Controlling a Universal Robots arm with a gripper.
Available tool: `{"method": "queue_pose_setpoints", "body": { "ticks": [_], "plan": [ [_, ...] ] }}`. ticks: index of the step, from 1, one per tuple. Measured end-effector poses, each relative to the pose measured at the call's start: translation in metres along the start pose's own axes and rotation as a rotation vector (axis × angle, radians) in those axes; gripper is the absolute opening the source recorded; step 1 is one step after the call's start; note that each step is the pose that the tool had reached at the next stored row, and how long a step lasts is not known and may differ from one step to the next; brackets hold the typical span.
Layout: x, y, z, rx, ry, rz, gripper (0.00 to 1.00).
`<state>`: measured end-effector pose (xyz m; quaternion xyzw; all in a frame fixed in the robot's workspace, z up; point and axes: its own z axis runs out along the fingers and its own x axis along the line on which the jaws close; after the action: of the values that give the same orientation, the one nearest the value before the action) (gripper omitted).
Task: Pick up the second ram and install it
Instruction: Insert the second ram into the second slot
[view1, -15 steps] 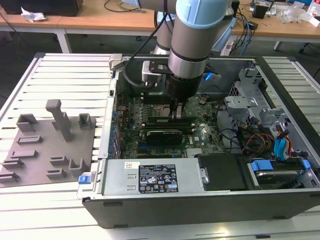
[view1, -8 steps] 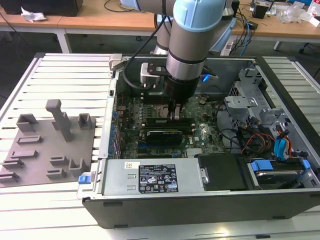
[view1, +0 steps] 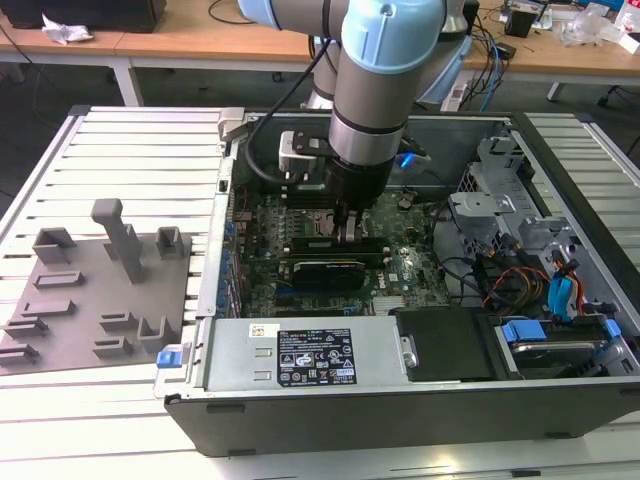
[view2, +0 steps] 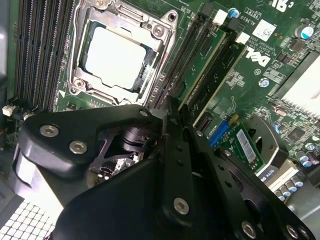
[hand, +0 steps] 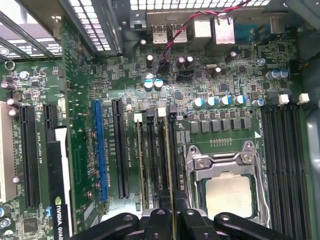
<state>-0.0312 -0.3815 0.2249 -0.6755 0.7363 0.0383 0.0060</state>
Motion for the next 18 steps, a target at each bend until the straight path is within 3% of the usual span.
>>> {"method": "queue_pose_setpoints", "body": {
  "ticks": [12,18],
  "plan": [
    [0.0003,0.0006,0.0035,0.0002,0.002,0.0,0.14],
    [0.0,0.0007,-0.001,0.0008,0.0006,-0.003,0.14]
  ]
}}
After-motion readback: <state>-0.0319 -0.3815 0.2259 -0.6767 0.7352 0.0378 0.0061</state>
